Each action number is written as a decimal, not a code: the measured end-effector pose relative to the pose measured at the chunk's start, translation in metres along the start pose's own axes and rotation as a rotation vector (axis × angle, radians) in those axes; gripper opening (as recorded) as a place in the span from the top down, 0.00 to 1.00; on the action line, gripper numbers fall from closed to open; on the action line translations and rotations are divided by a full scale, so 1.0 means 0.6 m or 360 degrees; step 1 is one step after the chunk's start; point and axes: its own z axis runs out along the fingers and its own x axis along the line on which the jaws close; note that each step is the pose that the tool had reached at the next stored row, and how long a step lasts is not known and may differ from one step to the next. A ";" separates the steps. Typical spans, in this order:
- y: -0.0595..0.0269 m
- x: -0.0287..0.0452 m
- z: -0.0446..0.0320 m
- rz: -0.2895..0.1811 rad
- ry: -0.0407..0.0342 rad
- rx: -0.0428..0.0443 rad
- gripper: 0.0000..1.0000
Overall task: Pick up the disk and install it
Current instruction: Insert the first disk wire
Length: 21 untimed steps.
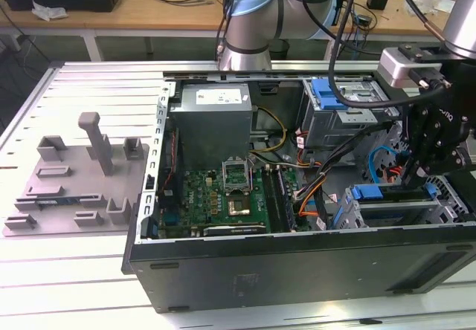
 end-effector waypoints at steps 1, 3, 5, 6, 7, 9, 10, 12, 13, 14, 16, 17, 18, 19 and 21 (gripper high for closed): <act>0.000 0.000 0.001 0.0000 0.0000 0.0000 0.84; 0.000 0.000 0.002 0.0000 0.0001 0.0000 0.84; 0.000 0.000 0.004 0.0000 0.0000 0.0000 0.84; 0.000 0.000 0.004 0.0000 0.0000 0.0000 0.84; 0.000 0.000 0.005 0.0000 0.0001 0.0000 0.84; 0.000 -0.001 0.006 0.0000 0.0000 0.0000 0.84; 0.000 -0.001 0.007 0.0000 0.0000 0.0000 0.84; 0.000 -0.001 0.008 0.0000 0.0000 0.0000 0.84; 0.000 -0.001 0.008 0.0000 0.0001 0.0000 0.84; 0.000 -0.001 0.009 0.0000 0.0000 0.0000 0.84; 0.000 -0.001 0.013 0.0000 0.0000 0.0000 0.84; 0.000 0.000 0.001 0.0000 0.0000 0.0000 0.58; -0.001 0.001 -0.010 0.0000 0.0000 0.0000 0.52; -0.001 0.002 -0.020 0.0000 0.0000 0.0000 0.52; -0.002 -0.004 -0.048 -0.0001 0.0033 0.0001 0.52</act>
